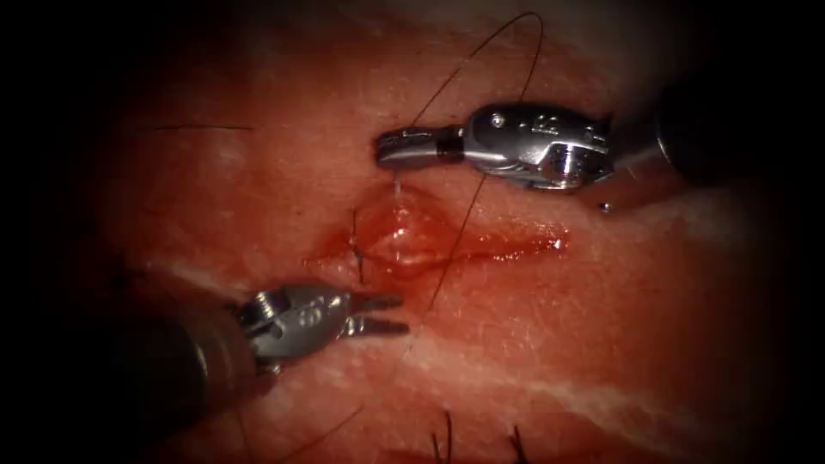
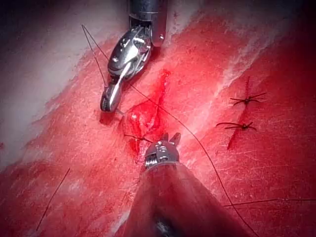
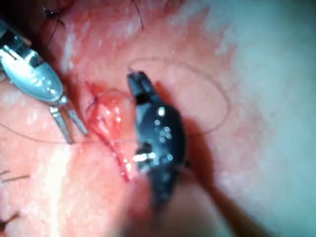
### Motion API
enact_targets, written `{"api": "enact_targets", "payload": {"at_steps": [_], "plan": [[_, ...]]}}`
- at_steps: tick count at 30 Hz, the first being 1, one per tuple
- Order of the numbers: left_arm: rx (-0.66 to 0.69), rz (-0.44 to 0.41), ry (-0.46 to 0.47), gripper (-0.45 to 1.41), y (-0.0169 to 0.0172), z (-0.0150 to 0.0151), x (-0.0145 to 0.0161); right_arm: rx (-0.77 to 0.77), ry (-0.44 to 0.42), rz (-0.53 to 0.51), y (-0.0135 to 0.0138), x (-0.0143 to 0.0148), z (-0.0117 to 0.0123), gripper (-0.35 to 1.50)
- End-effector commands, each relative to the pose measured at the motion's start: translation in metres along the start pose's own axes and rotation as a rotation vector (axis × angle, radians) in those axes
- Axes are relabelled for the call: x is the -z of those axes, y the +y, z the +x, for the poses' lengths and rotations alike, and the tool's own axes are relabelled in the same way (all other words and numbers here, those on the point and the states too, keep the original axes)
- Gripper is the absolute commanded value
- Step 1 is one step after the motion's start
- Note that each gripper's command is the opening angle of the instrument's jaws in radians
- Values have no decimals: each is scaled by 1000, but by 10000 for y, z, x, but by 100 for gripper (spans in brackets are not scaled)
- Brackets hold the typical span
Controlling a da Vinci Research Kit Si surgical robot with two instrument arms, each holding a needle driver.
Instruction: Wound Closure
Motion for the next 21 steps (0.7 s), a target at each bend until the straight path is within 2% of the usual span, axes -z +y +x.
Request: {"api": "enact_targets", "payload": {"at_steps": [1,21], "plan": [[1,-4,0,-5,4,-4,-10,-2,0,3,-4,-5,-9,-35],[1,-5,-3,-6,3,-5,-8,11,0,0,0,-8,-5,-35]]}}
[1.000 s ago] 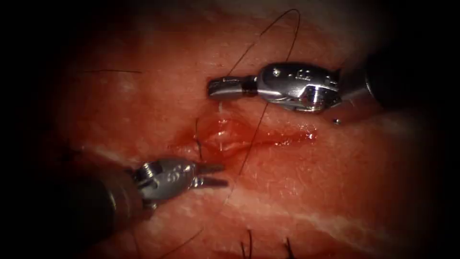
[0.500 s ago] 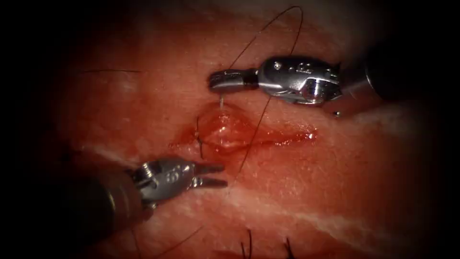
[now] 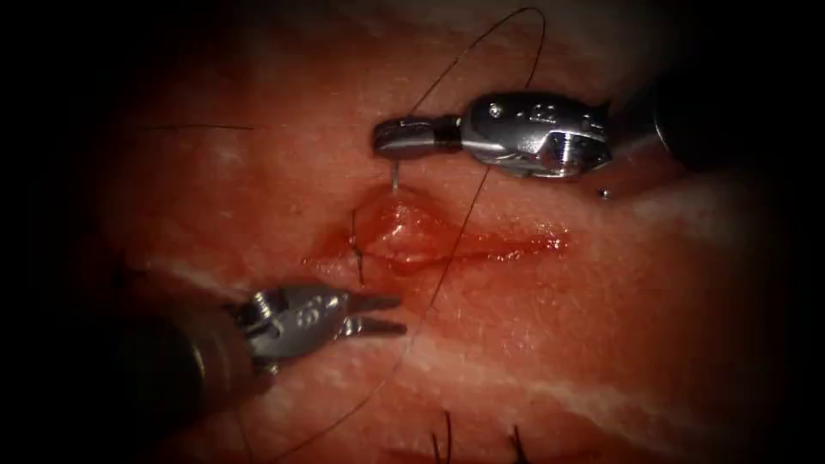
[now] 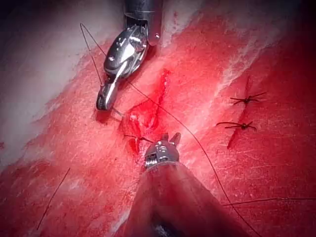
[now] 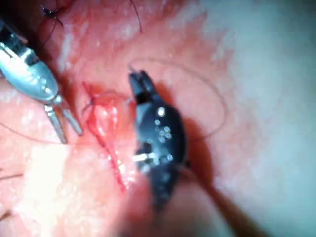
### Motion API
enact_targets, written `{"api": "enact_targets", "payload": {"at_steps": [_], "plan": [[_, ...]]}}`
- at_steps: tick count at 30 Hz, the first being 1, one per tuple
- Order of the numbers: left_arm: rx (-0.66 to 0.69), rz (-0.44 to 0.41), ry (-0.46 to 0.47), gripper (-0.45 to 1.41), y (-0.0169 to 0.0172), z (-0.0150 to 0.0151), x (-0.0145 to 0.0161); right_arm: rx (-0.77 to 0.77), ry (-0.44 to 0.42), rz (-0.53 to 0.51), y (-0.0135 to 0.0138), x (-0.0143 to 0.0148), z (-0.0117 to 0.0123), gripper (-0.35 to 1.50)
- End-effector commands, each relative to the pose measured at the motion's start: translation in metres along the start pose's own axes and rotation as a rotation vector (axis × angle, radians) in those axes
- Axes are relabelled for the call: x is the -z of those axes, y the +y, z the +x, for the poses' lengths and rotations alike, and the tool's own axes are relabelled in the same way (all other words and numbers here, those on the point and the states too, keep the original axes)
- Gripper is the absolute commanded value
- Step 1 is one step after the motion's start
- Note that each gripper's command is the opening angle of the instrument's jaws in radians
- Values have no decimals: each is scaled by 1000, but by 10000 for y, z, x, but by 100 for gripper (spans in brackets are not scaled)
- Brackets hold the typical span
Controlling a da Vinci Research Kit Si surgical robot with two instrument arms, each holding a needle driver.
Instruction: Wound Closure
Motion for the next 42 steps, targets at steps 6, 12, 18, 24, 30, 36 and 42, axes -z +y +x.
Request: {"api": "enact_targets", "payload": {"at_steps": [6,12,18,24,30,36,42], "plan": [[2,-4,0,-8,3,-4,-10,-108,-5,7,-6,-5,-9,-35],[-4,5,-3,-8,0,-6,-10,-243,4,45,-10,-2,-9,-35],[-3,7,-4,-8,-1,-6,-11,-357,6,95,-20,2,-7,-35],[-3,8,-4,-8,-3,-7,-11,-420,-20,159,-29,1,-8,-35],[-2,9,-4,-8,-4,-7,-11,-436,-41,201,-39,-4,-16,-35],[-2,9,-4,-8,-4,-7,-12,-476,-61,226,-48,-5,-23,-35],[-2,9,-7,-8,-6,-8,-10,-534,-88,267,-60,-7,-27,-35]]}}
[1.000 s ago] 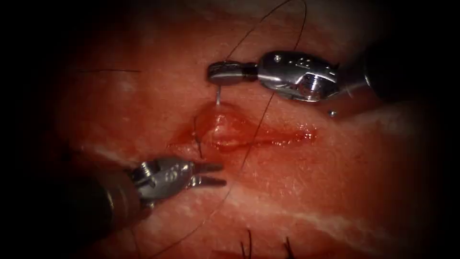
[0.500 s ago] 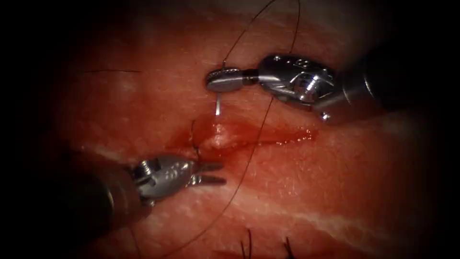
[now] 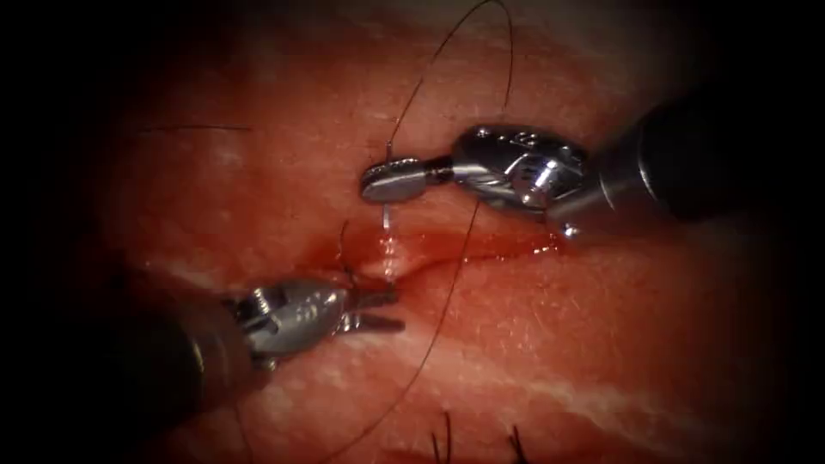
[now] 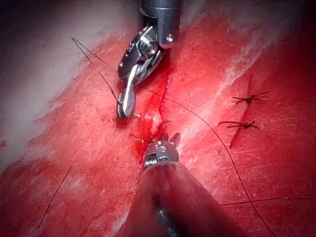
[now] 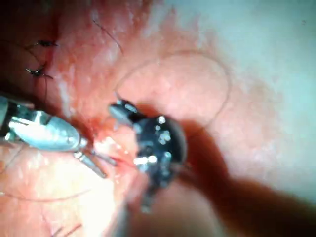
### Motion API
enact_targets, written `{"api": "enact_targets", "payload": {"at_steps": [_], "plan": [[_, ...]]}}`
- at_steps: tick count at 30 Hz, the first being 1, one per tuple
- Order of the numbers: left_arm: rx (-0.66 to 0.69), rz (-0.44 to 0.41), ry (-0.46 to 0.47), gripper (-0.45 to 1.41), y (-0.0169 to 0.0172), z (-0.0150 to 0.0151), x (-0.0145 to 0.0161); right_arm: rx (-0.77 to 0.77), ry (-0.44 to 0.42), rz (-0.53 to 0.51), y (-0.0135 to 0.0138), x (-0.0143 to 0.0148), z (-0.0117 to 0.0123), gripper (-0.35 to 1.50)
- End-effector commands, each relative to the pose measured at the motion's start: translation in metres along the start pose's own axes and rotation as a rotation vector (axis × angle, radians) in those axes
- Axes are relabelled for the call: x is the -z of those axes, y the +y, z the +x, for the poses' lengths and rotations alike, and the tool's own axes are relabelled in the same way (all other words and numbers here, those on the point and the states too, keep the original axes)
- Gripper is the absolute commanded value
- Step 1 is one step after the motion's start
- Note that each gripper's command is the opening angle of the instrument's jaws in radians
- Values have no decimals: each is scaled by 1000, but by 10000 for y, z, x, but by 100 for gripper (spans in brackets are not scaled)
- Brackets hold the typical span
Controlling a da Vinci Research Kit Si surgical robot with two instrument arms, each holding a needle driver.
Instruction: Wound Closure
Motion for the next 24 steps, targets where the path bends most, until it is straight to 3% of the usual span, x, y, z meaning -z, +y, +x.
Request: {"api": "enact_targets", "payload": {"at_steps": [1,10,13,14,15,18,21,24], "plan": [[1,-4,-1,-8,4,-4,-9,-21,-9,14,-4,-9,-14,-35],[0,-2,-1,-6,3,-2,-4,-47,-48,38,-19,-19,-49,-35],[-5,-3,-1,-6,3,0,-2,-26,-39,0,-16,-18,-52,-33],[-9,-3,-1,-6,4,1,-1,6,-11,-50,-10,-14,-48,31],[-9,-3,-1,-6,4,1,-1,6,-11,-50,-10,-14,-48,31],[-8,-3,-1,-6,5,2,0,28,30,-113,1,-8,-39,83],[-8,-2,-2,-6,6,2,0,68,44,-167,9,-4,-32,100],[-8,-2,-2,-6,6,2,0,91,54,-191,11,-4,-28,101]]}}
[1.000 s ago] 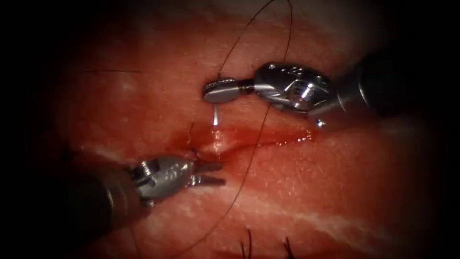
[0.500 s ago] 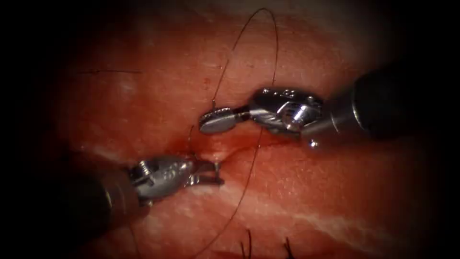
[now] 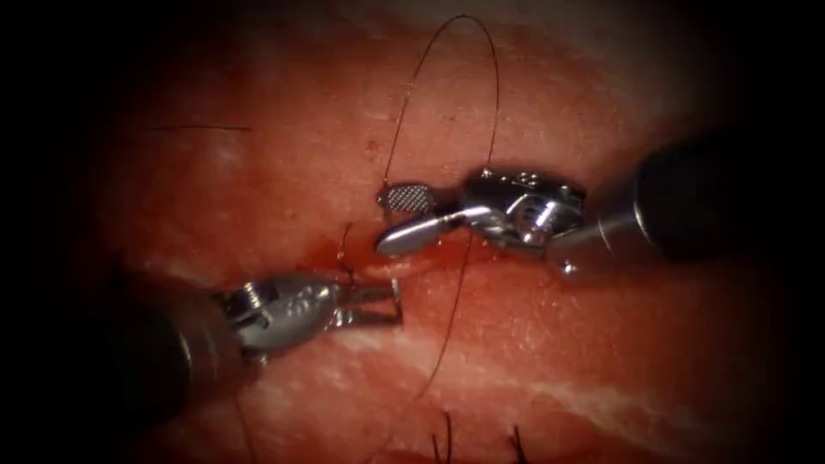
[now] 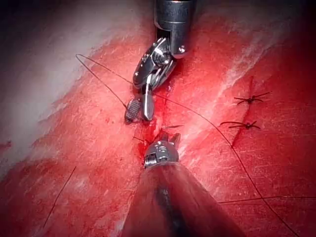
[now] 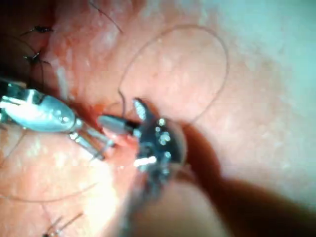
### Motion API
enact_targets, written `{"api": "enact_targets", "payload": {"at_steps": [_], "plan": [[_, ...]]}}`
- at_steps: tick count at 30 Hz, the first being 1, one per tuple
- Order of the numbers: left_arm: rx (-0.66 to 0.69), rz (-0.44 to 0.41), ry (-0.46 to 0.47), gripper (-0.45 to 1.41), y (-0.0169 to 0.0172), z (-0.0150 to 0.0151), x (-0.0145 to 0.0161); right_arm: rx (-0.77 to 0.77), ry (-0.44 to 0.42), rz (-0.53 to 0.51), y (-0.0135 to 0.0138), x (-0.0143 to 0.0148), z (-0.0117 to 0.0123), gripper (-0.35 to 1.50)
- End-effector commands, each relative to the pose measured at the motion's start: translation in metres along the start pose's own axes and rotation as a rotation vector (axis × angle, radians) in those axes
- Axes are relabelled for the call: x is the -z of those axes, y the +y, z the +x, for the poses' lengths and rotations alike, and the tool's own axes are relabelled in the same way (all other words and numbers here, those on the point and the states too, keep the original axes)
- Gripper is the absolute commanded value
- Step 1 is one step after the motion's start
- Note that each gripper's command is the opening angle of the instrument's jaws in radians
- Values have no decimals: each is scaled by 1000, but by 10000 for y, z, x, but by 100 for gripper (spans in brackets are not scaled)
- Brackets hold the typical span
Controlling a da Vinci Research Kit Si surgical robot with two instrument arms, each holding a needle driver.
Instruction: Wound Closure
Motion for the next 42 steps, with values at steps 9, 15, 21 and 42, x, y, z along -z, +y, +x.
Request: {"api": "enact_targets", "payload": {"at_steps": [9,15,21,42], "plan": [[2,-3,0,-5,4,-4,-10,29,28,-23,-2,-7,4,88],[-4,-3,0,-5,4,-4,-9,38,30,-28,-1,-13,7,47],[-23,-4,0,-6,4,-5,-7,39,7,-13,-1,2,6,-35],[-154,4,8,10,10,-2,-3,40,-6,-8,-9,7,-4,24]]}}
